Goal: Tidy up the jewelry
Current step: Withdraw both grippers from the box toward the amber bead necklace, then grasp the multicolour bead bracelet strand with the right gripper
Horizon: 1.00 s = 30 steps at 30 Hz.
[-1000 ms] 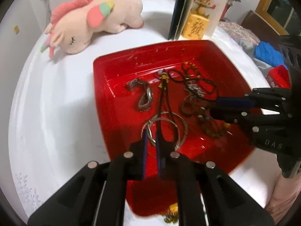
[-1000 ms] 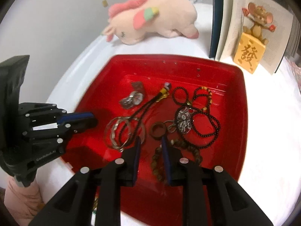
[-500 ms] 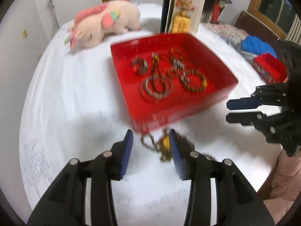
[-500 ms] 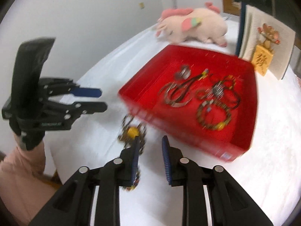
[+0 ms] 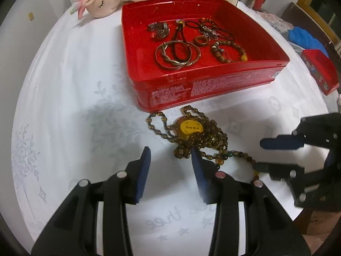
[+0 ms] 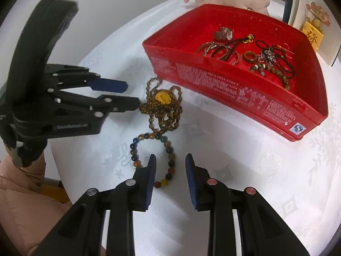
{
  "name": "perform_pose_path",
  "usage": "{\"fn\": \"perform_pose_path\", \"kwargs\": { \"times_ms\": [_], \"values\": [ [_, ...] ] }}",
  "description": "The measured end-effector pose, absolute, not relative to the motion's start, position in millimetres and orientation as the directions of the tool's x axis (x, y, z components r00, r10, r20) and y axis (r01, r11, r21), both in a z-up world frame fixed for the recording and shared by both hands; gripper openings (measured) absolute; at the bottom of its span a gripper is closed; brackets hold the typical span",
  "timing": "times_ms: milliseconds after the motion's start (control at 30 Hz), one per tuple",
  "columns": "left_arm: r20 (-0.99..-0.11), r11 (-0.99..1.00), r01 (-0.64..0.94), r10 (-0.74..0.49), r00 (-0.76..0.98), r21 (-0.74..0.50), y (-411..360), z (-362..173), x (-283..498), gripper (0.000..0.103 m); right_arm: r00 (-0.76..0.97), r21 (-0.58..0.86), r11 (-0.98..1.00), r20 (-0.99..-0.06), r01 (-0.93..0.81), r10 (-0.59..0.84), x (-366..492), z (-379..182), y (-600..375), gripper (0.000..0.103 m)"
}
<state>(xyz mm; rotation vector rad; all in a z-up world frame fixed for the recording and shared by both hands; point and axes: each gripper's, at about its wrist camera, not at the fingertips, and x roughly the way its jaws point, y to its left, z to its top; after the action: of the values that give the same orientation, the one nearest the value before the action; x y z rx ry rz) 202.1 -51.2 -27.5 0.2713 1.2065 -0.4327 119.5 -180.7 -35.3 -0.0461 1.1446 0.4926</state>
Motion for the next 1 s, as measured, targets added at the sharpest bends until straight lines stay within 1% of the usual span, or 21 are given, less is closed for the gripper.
{"fn": "perform_pose_path", "kwargs": {
  "times_ms": [100,167,233,533,767,867,1000],
  "values": [
    [-0.942,0.888,0.46,-0.176,0.286,-0.027,-56.6,-29.8,201.6,0.04,0.309,0.203,0.894,-0.888,-0.4,0.34,117.7,-39.2,-178.9,0.029],
    [-0.942,0.887,0.461,-0.179,0.284,-0.029,-59.8,-29.9,202.3,0.045,0.303,0.198,0.895,-0.893,-0.399,0.333,118.7,-42.2,-177.3,0.029],
    [-0.941,0.888,0.46,-0.176,0.289,-0.024,-62.9,-30.0,202.8,0.045,0.298,0.198,0.895,-0.895,-0.4,0.331,118.3,-43.6,-176.0,0.029],
    [-0.934,0.893,0.449,-0.18,0.309,-0.024,-68.4,-29.8,205.4,0.046,0.306,0.188,0.898,-0.895,-0.398,0.324,117.3,-47.7,-172.7,0.029],
    [-0.915,0.901,0.434,-0.189,0.356,-0.017,-65.8,-23.9,200.2,0.048,0.319,0.176,0.902,-0.894,-0.394,0.314,111.3,-47.2,-174.2,0.029],
    [-0.904,0.899,0.437,-0.198,0.379,-0.014,-65.0,-19.5,196.3,0.051,0.323,0.165,0.904,-0.896,-0.395,0.305,110.7,-47.1,-172.4,0.029],
    [-0.9,0.895,0.445,-0.209,0.382,-0.019,-65.4,-17.5,195.5,0.051,0.323,0.165,0.906,-0.897,-0.391,0.303,112.7,-47.3,-170.8,0.028]
  ]
}}
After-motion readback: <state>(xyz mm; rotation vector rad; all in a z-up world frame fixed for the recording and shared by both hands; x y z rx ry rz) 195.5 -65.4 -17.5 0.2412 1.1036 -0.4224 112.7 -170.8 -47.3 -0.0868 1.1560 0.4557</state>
